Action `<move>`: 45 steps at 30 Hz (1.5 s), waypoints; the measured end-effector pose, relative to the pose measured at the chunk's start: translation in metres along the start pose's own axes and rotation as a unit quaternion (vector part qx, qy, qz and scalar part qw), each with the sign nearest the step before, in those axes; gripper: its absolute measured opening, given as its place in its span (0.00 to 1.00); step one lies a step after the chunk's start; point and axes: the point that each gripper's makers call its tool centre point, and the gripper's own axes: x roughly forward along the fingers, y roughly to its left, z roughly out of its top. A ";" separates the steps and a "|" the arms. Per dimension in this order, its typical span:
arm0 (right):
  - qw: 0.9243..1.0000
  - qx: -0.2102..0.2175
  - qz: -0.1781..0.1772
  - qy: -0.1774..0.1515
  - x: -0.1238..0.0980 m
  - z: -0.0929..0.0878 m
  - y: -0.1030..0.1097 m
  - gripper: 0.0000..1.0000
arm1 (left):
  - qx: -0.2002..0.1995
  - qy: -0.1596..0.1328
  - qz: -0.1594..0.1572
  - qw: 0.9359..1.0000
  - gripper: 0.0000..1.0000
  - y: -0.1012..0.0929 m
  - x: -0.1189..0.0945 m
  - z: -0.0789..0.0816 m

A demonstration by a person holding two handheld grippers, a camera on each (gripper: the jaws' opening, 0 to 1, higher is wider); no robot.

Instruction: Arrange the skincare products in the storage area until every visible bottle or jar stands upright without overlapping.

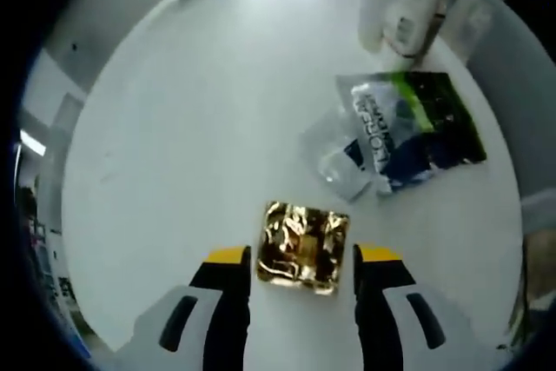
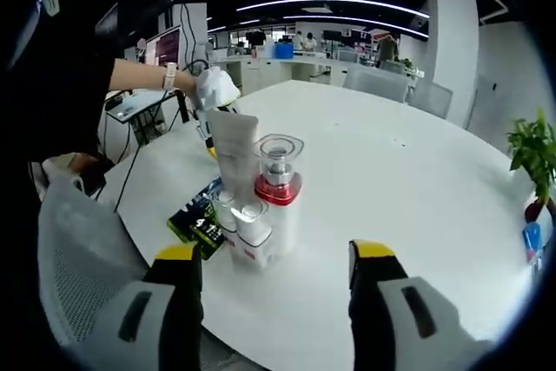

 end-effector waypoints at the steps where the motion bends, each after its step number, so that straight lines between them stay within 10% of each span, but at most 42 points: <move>1: 1.000 0.001 -0.001 0.001 0.000 0.000 -0.001 0.69 | -0.007 -0.002 0.003 1.000 0.43 0.002 0.000 0.001; 45: 1.000 0.009 0.011 0.009 -0.008 -0.009 0.015 0.66 | -0.042 0.063 -0.053 0.996 0.36 -0.015 -0.003 -0.004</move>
